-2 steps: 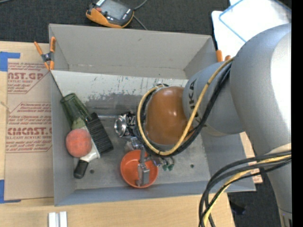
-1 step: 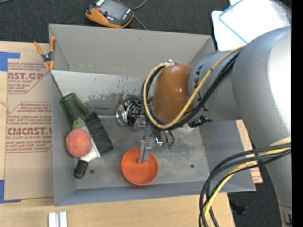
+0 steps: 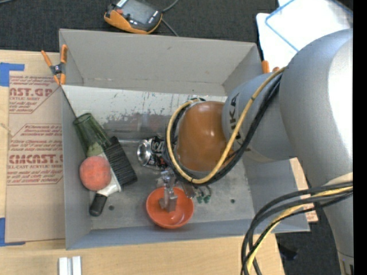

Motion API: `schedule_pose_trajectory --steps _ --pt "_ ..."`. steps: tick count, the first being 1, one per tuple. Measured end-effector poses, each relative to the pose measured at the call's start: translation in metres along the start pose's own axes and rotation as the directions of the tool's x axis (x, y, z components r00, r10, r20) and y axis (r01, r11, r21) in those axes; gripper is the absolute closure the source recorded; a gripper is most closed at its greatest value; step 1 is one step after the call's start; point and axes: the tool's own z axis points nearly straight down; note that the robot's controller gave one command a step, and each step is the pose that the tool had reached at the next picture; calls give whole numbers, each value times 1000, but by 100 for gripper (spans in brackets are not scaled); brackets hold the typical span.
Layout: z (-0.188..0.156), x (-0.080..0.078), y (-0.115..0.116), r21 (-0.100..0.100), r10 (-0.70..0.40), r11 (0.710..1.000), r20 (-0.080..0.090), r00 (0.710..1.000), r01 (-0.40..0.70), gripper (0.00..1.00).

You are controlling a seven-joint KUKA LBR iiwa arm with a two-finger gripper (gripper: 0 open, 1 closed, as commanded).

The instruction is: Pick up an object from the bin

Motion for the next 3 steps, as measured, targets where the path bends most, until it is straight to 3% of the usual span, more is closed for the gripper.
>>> schedule_pose_trajectory --steps 1,2,3 --pt "0 0 0 0 0 1000 0 1000 0 100" --pt "-33 2 0 0 1 1000 -8 1000 -1 100" --pt "-63 0 0 1 0 1000 0 1000 0 100"
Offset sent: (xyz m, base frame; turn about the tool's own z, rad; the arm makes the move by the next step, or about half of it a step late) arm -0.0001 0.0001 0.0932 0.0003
